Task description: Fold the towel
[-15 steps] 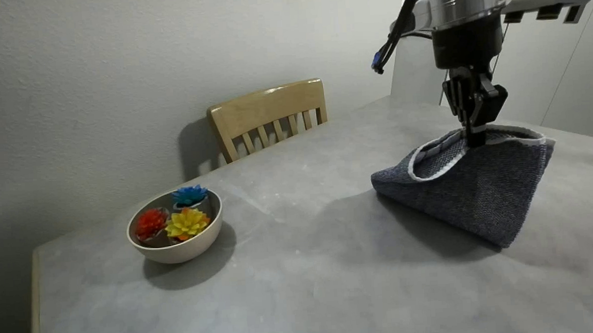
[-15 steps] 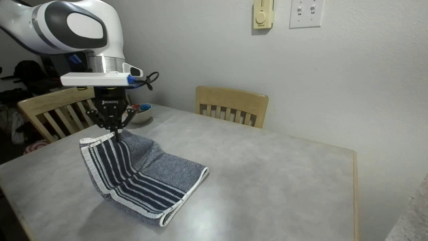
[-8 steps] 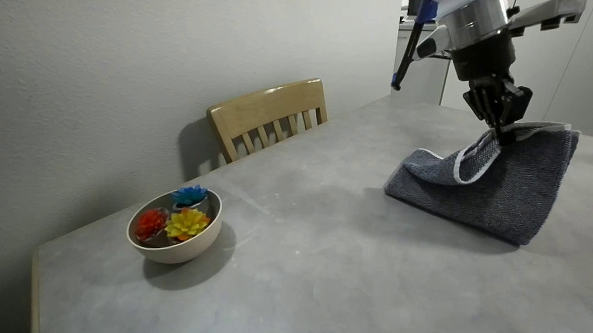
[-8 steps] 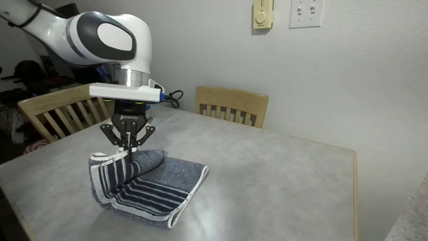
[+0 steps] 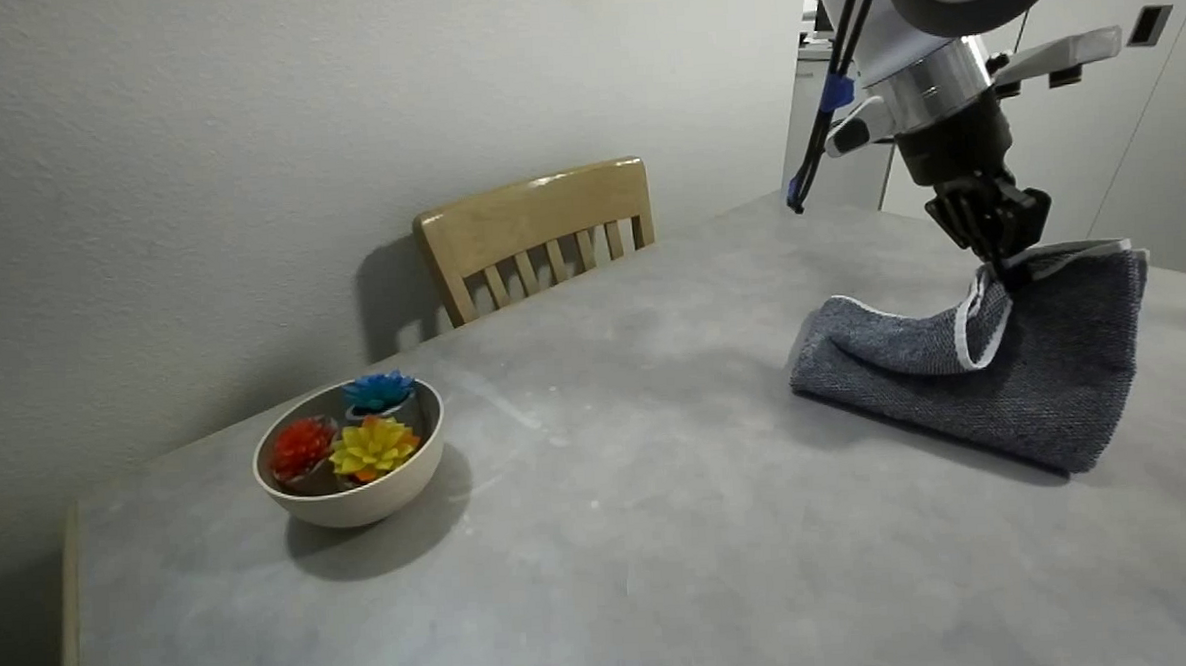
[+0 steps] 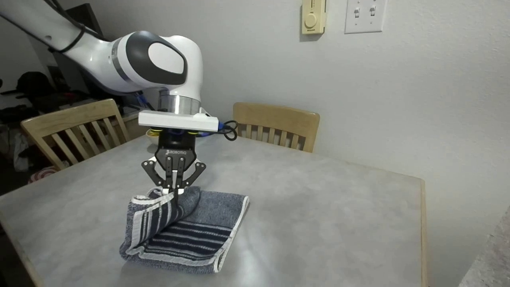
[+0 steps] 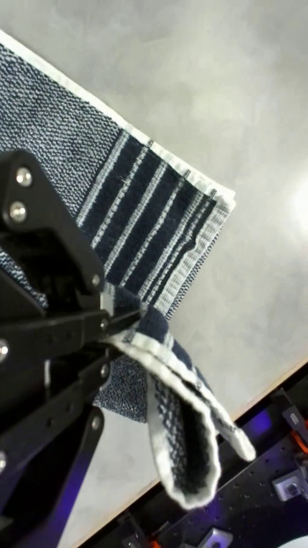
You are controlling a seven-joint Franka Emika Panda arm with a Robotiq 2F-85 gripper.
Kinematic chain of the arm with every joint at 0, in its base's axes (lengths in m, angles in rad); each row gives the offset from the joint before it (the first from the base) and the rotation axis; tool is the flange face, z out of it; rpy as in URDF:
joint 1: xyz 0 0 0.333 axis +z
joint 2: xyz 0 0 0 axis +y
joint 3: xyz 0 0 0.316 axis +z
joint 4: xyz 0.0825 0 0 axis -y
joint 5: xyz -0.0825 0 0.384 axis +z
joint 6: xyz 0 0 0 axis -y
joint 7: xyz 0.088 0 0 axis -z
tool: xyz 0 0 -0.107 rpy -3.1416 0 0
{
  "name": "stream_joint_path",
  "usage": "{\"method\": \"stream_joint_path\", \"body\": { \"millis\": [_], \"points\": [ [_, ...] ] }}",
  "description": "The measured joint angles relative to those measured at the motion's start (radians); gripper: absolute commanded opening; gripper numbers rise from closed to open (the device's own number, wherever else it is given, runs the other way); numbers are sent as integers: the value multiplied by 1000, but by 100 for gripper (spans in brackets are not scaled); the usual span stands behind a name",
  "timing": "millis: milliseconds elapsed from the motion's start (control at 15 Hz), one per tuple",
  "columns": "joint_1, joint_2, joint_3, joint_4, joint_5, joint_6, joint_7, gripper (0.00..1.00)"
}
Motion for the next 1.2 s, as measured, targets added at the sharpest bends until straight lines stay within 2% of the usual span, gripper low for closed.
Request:
{"method": "stream_joint_path", "body": {
  "millis": [267,667,933,1200],
  "points": [
    [-10,24,0,27,-7,-2,-50,2],
    [-74,122,0,118,17,-3,-243,2],
    [-132,192,1,201,118,-68,-384,2],
    [-180,245,1,274,222,-168,-453,2]
  ]
}}
